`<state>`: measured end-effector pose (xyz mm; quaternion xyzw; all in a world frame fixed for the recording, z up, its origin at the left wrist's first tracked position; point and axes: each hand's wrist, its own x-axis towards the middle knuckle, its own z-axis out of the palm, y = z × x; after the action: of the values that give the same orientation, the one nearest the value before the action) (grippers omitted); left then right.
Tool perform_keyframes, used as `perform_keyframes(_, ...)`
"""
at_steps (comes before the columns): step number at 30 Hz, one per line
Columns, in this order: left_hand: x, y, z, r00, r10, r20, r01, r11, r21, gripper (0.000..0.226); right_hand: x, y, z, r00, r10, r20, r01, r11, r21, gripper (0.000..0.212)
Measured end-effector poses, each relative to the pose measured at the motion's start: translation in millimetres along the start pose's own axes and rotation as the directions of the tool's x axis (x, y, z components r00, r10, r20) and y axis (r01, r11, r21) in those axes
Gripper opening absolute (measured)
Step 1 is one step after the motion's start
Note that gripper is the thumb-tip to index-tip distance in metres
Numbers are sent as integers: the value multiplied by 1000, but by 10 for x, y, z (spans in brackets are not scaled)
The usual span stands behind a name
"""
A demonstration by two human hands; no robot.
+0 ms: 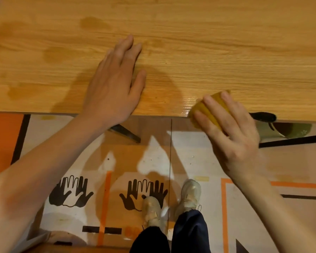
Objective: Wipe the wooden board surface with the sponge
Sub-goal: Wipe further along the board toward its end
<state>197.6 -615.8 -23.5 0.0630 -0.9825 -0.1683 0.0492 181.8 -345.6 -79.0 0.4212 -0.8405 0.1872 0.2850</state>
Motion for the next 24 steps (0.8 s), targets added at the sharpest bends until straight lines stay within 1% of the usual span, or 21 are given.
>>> perform_keyframes(2,-27,-2,9,1000,8,-8,-8,1000,-4,56,-146,177,-208,997,77,22,-77,997,-30,52)
perform_keyframes(4,-40,-2,13,1000,9,-17,-9,1000,-8,56,-109,78,-218,985,172,6,-172,985,-4,48)
perform_keyframes(5,-40,5,11,1000,6,-15,-6,1000,-12,56,-26,-54,-158,983,183,-1,-183,983,10,45)
perform_keyframes(7,-24,14,4,1000,-6,-12,5,1000,-11,56,228,-359,28,992,130,-11,-129,991,39,36)
perform_keyframes(9,-13,22,-12,1000,-12,-9,12,1000,-19,55,450,-599,178,998,60,9,-60,994,96,30)
perform_keyframes(11,-6,27,-46,1000,-16,-2,16,997,-74,53,563,-644,205,999,-8,47,1,990,142,30)
perform_keyframes(13,-18,-11,-95,1000,-14,10,15,989,-149,51,502,-497,122,993,-73,89,61,989,133,32)
perform_keyframes(15,-51,-148,-174,1000,-14,0,14,986,-166,50,348,-259,-34,986,-82,148,67,992,103,39)
perform_keyframes(18,-144,-557,-325,996,-78,-47,71,989,-126,47,161,10,-226,972,-63,228,45,996,82,50)
perform_keyframes(22,-236,-1042,-425,989,-116,-95,110,991,-72,44,226,-72,-212,971,-2,238,-22,995,98,45)
perform_keyframes(24,-249,-1135,-398,985,-134,-109,124,988,-87,44,350,-226,-126,971,-14,238,-18,991,129,40)
